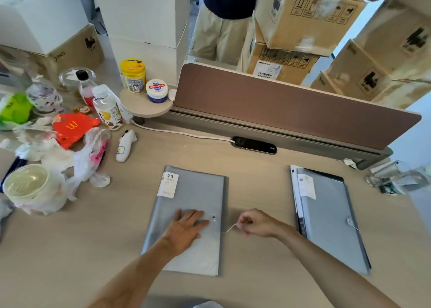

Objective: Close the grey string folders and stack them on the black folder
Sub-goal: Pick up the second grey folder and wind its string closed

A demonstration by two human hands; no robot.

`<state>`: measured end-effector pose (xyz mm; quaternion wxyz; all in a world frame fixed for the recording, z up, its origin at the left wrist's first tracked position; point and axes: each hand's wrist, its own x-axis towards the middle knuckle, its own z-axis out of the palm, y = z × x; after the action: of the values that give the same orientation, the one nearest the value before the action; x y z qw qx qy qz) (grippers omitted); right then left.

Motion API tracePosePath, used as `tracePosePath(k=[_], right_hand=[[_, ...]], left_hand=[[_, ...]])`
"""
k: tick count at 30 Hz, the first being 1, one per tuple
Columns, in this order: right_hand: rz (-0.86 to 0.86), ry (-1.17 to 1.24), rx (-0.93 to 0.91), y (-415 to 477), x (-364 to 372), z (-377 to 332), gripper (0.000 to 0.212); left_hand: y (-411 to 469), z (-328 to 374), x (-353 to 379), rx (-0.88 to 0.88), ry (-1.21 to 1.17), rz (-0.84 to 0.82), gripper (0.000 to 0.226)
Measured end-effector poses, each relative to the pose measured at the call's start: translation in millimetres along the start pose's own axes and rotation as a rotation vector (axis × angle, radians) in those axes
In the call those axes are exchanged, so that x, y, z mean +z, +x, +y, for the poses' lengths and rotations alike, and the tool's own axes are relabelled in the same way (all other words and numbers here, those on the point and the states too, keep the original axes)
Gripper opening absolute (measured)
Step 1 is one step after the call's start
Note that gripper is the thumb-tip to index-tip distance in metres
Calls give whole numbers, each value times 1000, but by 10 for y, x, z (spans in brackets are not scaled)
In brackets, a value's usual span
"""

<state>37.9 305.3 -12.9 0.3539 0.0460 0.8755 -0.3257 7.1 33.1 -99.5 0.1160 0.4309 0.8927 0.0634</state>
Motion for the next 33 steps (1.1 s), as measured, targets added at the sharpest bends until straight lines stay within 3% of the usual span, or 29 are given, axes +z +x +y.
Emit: tracePosePath(k=[10,21,33], right_hand=[[6,43,-29,465,149,-593,19],[-29,-144,30,869,185,-774,24],[-71,-183,32,947,169,-796,17]], left_hand=[[-76,47,-87,37,29,-78,43],[-25,118,-108,-7,-65,0,72],[10,128,-41,-28,-107,46,59]])
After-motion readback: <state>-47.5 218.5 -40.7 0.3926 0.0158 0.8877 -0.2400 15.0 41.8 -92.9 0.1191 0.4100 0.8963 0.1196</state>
